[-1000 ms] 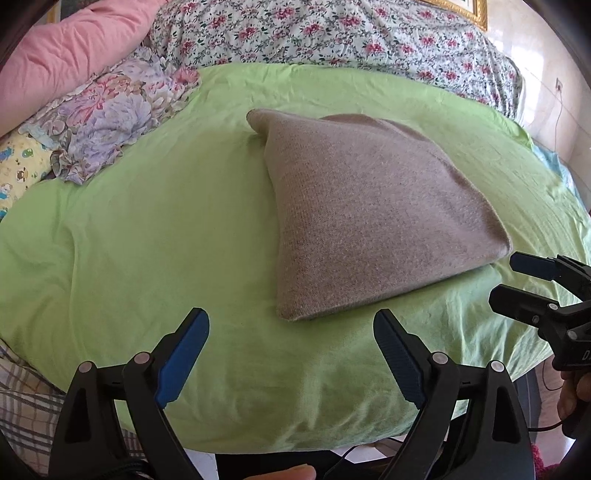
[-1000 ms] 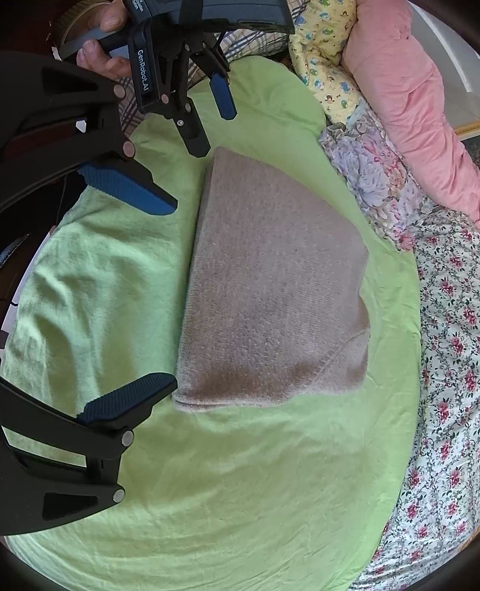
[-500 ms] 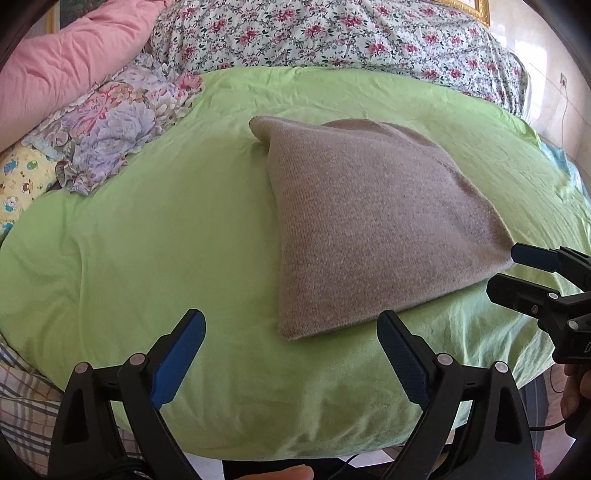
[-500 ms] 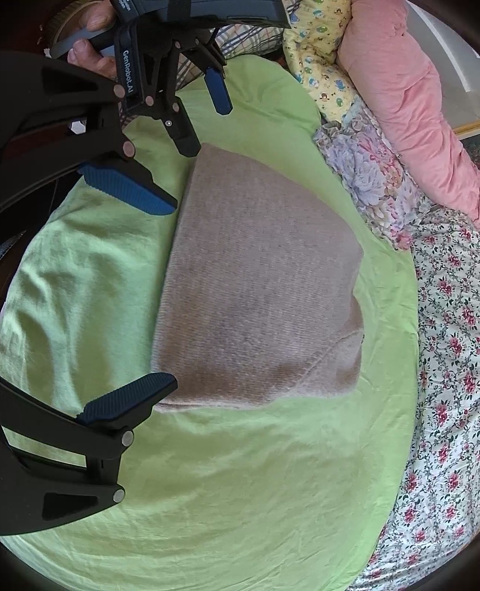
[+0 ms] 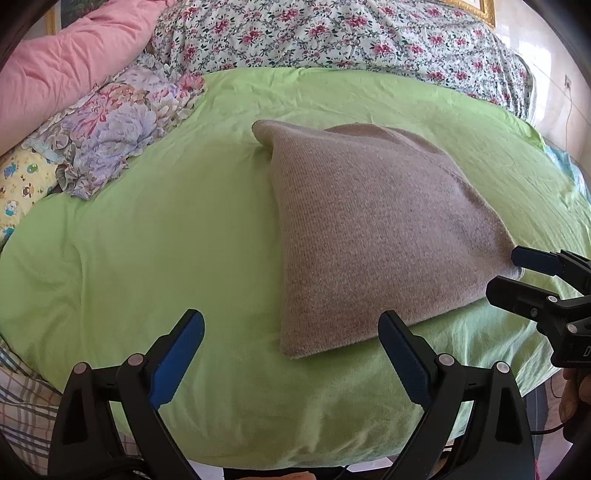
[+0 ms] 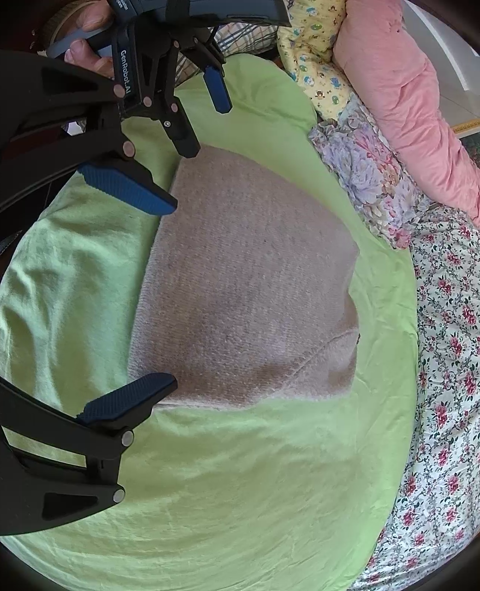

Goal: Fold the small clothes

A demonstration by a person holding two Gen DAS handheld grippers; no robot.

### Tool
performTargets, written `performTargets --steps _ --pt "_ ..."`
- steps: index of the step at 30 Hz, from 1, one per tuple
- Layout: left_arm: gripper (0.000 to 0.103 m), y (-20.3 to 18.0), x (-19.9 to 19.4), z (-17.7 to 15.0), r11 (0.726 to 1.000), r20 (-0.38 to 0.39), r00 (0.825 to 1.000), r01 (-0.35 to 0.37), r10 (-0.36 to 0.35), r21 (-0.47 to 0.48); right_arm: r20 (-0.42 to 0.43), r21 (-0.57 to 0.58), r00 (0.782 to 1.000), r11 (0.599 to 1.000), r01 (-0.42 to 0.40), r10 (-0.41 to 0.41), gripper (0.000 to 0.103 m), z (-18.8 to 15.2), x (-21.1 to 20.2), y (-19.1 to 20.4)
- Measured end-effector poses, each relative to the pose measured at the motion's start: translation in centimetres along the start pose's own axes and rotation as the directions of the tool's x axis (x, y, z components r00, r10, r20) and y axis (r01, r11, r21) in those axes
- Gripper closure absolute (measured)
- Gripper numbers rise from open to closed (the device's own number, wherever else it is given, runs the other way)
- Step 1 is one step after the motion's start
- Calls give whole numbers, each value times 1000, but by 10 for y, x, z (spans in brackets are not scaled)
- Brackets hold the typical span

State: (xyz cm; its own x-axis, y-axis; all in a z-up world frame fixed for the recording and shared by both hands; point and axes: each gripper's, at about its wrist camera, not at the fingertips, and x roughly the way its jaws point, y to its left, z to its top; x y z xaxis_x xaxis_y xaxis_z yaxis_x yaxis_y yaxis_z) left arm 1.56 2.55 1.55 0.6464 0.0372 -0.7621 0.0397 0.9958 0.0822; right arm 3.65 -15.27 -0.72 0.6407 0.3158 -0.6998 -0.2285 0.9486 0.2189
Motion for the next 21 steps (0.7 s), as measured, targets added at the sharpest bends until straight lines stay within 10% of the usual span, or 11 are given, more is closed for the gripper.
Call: performTargets --steps 21 --pt "7 0 -1 3 1000 0 1000 -7 7 -1 -2 5 1000 1000 -5 5 15 2 2 0"
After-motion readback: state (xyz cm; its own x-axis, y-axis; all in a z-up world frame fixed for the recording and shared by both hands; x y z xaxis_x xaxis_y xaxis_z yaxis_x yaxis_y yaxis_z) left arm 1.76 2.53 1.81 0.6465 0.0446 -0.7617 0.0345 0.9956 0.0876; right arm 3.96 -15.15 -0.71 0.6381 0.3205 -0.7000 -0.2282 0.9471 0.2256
